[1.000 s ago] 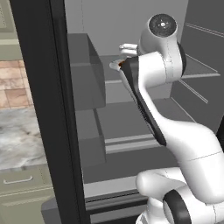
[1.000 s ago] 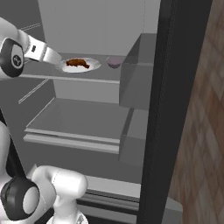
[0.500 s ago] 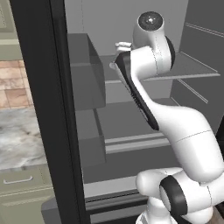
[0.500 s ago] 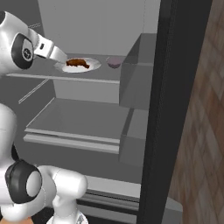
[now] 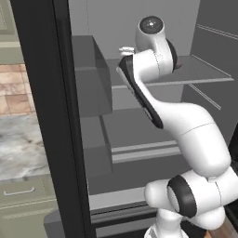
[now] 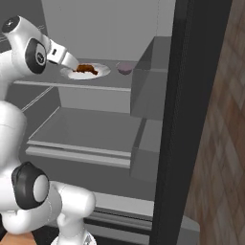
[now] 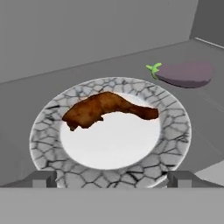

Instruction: Retrieve the chicken drumstick from the fridge and place it on the saucepan with marinade on the stove.

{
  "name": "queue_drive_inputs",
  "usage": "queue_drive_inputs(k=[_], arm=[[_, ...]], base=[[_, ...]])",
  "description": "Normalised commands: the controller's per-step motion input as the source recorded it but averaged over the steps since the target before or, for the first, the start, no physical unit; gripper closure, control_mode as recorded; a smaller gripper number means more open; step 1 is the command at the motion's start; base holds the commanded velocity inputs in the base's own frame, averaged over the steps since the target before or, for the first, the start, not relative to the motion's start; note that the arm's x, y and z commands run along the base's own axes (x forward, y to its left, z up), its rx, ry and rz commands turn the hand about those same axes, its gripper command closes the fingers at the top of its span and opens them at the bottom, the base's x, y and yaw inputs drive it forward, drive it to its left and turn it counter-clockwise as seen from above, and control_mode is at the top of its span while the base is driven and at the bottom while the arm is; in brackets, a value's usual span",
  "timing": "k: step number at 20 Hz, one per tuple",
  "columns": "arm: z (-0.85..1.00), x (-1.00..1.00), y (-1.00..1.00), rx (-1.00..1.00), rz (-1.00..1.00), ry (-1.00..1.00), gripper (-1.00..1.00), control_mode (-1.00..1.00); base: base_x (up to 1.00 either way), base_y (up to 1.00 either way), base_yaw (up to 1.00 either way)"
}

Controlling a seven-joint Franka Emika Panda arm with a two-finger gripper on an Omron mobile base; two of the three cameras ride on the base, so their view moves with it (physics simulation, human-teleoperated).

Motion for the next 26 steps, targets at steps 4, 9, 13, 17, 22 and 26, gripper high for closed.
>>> queue_drive_inputs(k=[4, 9, 13, 17, 22, 26], arm=[[0.00, 0.51, 0.00, 0.00, -0.01, 0.02, -1.00, -1.00], [0.00, 0.47, 0.03, 0.00, -0.03, 0.01, -1.00, -1.00], [0.00, 0.33, 0.01, 0.00, -0.02, 0.01, -1.00, -1.00], [0.00, 0.13, 0.00, 0.00, -0.01, 0.05, -1.00, -1.00], [0.00, 0.00, 0.00, 0.00, -0.05, 0.07, -1.00, -1.00], [0.00, 0.00, 0.00, 0.00, -0.10, 0.00, -1.00, -1.00]], base=[[0.00, 0.00, 0.00], [0.00, 0.00, 0.00], [0.00, 0.00, 0.00], [0.00, 0.00, 0.00], [0.00, 0.00, 0.00], [0.00, 0.00, 0.00]])
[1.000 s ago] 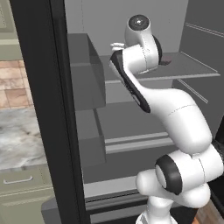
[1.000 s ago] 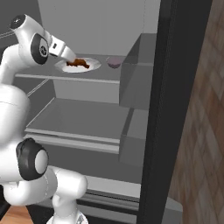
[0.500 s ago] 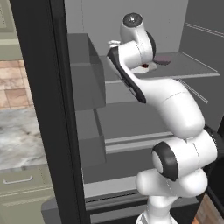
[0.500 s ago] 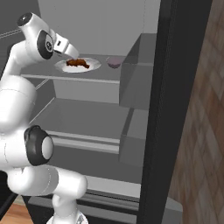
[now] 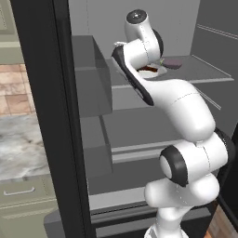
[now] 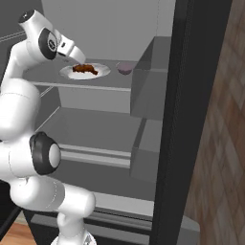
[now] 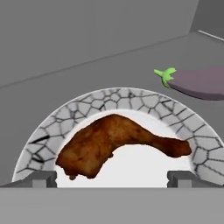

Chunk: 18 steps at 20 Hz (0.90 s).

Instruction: Retrieve the chicken drumstick from the fridge and place it on the saucepan with marinade on the stove.

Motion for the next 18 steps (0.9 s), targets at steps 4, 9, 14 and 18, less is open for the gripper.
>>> queue_drive_inputs(k=[4, 9, 14, 18], arm=[[0.00, 0.09, 0.00, 0.00, -0.07, 0.00, -1.00, -1.00], [0.00, 0.11, 0.00, 0.04, -0.05, 0.00, -1.00, -1.00], [-0.10, 0.08, 0.00, 0.02, -0.05, 0.00, -1.00, -1.00], [-0.27, 0.11, 0.00, 0.00, -0.08, 0.00, -1.00, -1.00]], base=[[0.00, 0.00, 0.00], [0.00, 0.00, 0.00], [0.00, 0.00, 0.00], [0.00, 0.00, 0.00]])
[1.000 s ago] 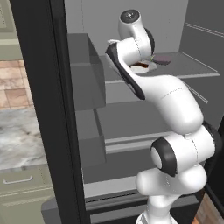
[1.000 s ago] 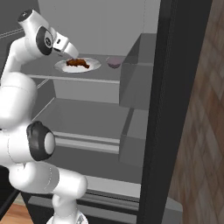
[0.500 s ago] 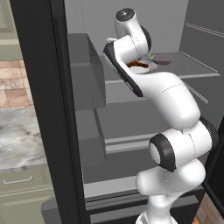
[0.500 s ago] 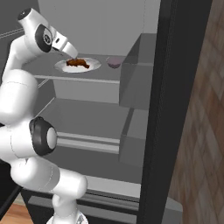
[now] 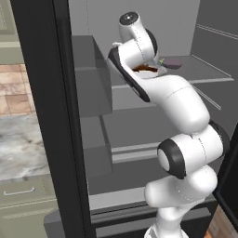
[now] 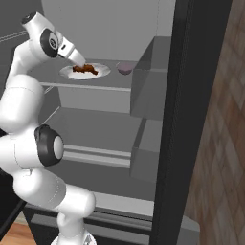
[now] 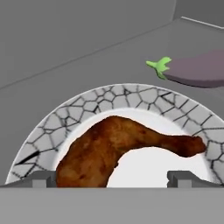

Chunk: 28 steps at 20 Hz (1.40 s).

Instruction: Retrieve the chicken drumstick from the fridge and place it on the saucepan with marinade on the stove.

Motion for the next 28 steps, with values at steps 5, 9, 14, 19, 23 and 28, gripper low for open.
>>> queue_drive_inputs(k=[5, 9, 14, 19, 23, 28], arm=[[-0.22, 0.07, 0.00, 0.01, -0.07, 0.00, -1.00, -1.00], [0.00, 0.34, 0.00, 0.01, -0.04, 0.00, -1.00, -1.00], [0.00, 0.29, 0.00, 0.00, -0.01, 0.00, -1.00, -1.00], [0.00, 0.19, 0.00, 0.00, 0.00, 0.00, -1.00, -1.00], [-0.02, 0.13, 0.00, 0.00, 0.00, 0.00, -1.00, -1.00], [-0.01, 0.04, 0.00, 0.00, 0.00, 0.00, -1.00, -1.00]], base=[[0.00, 0.00, 0.00], [0.00, 0.00, 0.00], [0.00, 0.00, 0.00], [0.00, 0.00, 0.00], [0.00, 0.00, 0.00], [0.00, 0.00, 0.00]])
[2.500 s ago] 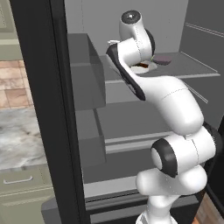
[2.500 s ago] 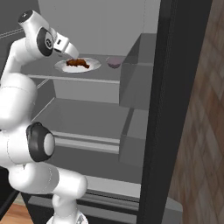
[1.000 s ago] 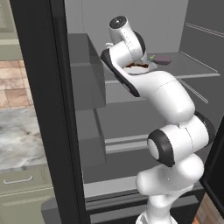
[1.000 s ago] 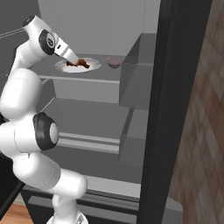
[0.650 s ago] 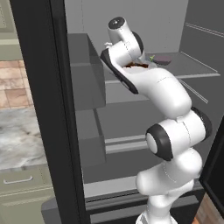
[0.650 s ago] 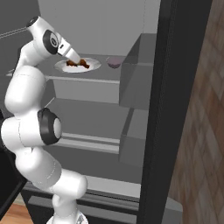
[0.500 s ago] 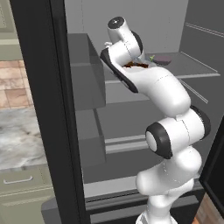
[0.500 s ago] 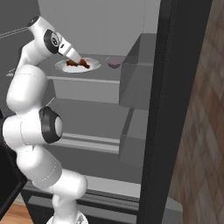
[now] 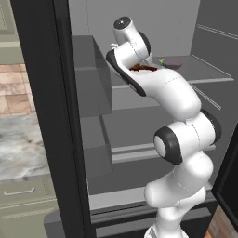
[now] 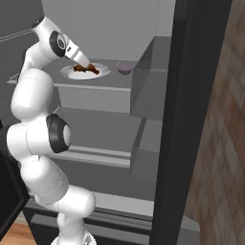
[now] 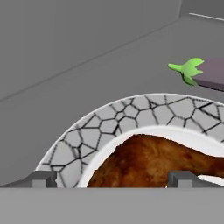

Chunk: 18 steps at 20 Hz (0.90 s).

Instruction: Retrieve the chicken drumstick from the fridge and place it on the saucepan with marinade on the stove.

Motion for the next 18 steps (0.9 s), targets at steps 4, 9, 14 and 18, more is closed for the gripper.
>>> queue_drive_inputs(k=[4, 9, 14, 18], arm=[[0.00, 0.00, 0.00, 0.01, 0.00, 0.00, -1.00, -1.00], [0.00, -0.03, 0.00, 0.03, -0.08, 0.00, -1.00, -1.00], [0.00, 0.00, 0.00, 0.04, -0.14, 0.00, -1.00, -1.00], [0.00, 0.00, 0.00, 0.01, -0.14, 0.00, -1.00, -1.00]], base=[[0.00, 0.00, 0.00], [0.00, 0.00, 0.00], [0.00, 0.00, 0.00], [0.00, 0.00, 0.00]])
